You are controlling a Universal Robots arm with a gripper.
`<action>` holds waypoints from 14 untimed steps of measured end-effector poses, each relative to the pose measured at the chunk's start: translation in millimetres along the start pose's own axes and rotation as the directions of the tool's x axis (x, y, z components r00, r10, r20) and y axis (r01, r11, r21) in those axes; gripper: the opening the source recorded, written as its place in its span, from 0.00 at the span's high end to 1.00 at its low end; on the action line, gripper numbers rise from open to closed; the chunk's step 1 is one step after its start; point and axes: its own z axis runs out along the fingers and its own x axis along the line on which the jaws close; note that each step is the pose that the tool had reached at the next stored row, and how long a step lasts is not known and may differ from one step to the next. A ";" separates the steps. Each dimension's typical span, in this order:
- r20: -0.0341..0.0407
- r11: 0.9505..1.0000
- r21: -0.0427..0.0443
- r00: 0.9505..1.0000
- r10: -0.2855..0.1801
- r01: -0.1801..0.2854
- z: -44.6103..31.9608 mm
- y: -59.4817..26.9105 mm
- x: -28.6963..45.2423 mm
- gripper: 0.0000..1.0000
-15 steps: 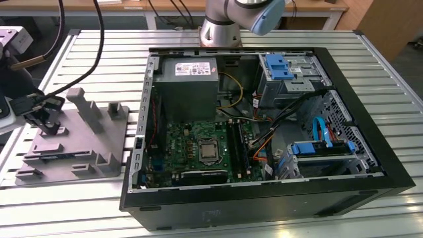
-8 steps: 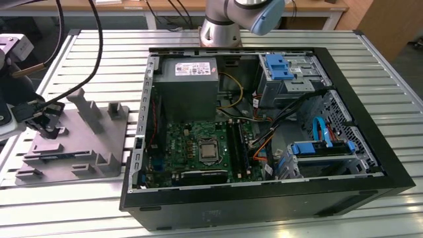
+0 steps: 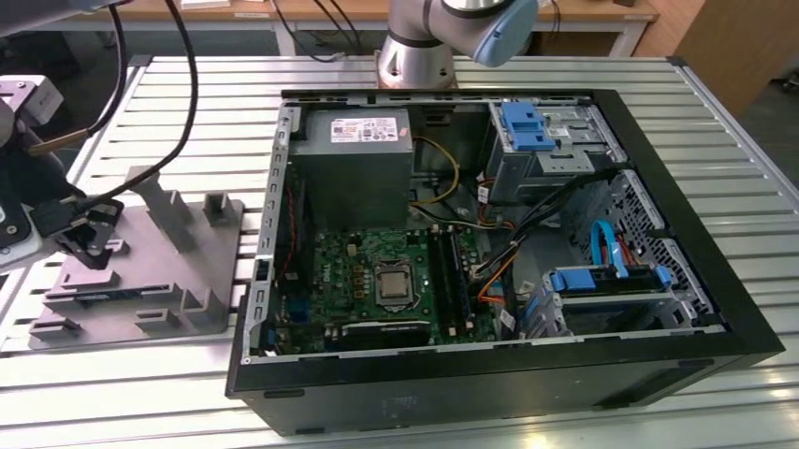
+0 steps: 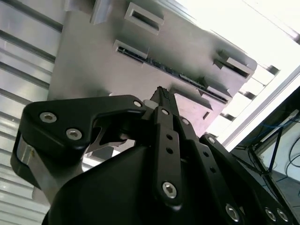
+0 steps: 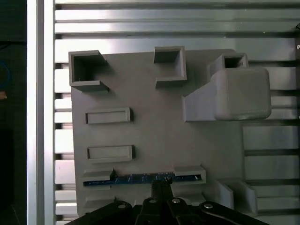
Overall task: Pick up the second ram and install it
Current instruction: 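Reach for the second ram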
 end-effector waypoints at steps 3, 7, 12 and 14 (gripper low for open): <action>-0.006 0.999 0.037 1.000 -0.021 0.021 0.6 0.0 0.8 0.90; -0.007 0.999 0.039 1.000 -0.026 0.026 7.3 -0.3 2.8 0.90; -0.007 0.999 0.039 1.000 -0.027 0.027 16.4 -0.7 9.2 0.90; -0.007 0.999 0.039 0.999 -0.031 0.031 19.9 -1.0 9.6 0.90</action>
